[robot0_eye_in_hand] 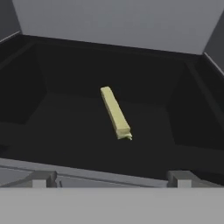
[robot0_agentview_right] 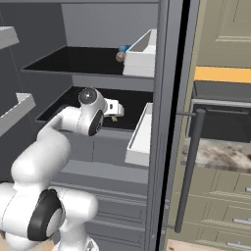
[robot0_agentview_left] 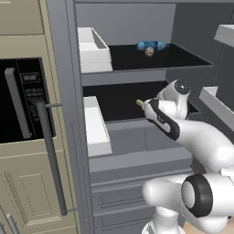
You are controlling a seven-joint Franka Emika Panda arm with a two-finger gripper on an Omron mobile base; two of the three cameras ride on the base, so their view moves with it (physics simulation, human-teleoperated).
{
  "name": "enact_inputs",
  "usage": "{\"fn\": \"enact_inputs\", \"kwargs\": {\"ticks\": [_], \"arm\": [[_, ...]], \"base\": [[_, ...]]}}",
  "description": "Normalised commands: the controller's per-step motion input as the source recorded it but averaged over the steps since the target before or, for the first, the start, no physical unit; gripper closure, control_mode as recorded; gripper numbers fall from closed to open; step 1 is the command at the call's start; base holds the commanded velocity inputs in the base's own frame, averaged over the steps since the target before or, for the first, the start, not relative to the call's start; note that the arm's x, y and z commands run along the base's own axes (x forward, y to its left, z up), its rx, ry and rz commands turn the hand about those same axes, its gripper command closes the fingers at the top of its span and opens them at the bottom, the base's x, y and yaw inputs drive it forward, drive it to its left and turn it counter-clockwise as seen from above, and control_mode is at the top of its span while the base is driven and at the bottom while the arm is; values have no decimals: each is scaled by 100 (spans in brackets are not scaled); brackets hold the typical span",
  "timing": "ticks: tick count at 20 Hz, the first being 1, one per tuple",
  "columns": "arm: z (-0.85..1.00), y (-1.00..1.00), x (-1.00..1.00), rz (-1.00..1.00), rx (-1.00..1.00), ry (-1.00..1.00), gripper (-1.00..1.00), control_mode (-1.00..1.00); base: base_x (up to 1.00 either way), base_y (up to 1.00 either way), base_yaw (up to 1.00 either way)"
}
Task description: Pick the egg and butter from the fridge and place them by the bowl for mixing.
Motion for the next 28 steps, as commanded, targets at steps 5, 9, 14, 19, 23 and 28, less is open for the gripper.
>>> {"fn": "enact_inputs", "kwargs": {"ticks": [5, 9, 14, 19, 23, 28], "arm": [[-27, -3, 40, 2, 0, 0, -100, -100], [-26, 0, 44, 2, 0, 0, -100, -100], [-17, -5, 52, 1, 0, 0, -100, -100], [0, -12, 34, 0, 0, 0, -100, -100], [0, 0, 5, -1, 2, 0, -100, -100], [-7, 10, -1, 0, 0, 0, -100, -100]], "base": [[0, 0, 0], [0, 0, 0], [0, 0, 0], [0, 0, 0], [0, 0, 0], [0, 0, 0]]}}
